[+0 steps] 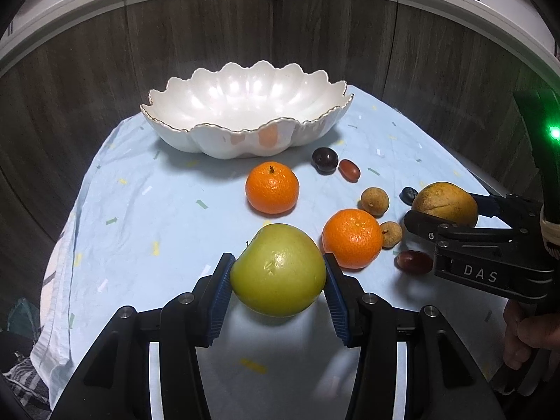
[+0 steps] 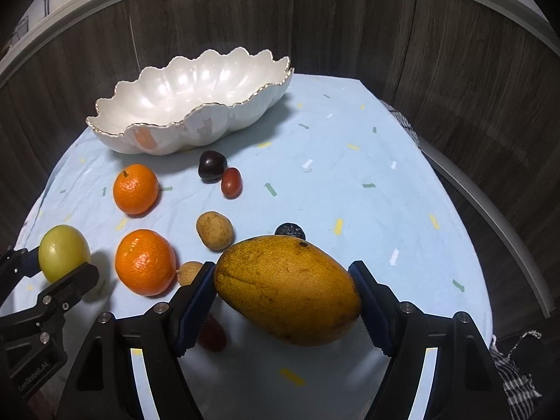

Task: Organize fruits
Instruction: 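Close the left tool on the green apple while the right tool grips the mango, then lift the apple and mango and carry both over the white bowl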

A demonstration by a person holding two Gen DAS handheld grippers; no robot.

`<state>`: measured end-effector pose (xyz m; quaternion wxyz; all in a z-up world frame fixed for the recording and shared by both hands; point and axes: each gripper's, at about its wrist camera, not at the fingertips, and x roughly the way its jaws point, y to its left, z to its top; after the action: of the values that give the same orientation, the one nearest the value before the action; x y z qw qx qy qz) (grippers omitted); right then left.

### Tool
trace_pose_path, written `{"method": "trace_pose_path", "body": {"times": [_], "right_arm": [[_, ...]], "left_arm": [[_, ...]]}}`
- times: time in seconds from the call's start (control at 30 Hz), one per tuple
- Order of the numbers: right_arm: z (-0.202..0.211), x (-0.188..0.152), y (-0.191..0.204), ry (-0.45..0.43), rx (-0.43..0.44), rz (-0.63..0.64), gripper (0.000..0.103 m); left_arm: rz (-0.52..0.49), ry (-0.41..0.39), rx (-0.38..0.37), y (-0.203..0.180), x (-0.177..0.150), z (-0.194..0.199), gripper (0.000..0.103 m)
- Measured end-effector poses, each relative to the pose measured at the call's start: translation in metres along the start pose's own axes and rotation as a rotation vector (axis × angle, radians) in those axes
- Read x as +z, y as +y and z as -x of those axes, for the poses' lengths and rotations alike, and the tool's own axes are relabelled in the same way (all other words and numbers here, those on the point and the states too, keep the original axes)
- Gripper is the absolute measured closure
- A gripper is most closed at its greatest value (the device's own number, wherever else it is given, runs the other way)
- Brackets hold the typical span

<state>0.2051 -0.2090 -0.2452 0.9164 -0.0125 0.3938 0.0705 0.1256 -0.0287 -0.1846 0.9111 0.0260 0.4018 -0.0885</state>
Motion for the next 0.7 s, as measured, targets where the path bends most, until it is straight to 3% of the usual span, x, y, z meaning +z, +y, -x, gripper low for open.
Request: {"method": "trace_pose_path", "body": {"times": [0.7], "right_arm": [[0.032, 0.023, 0.011, -0.059, 0.034, 0.002, 0.027]], "left_arm": [[0.05, -0.04, 0.04, 0.014, 0.025, 0.026, 0.054]]}}
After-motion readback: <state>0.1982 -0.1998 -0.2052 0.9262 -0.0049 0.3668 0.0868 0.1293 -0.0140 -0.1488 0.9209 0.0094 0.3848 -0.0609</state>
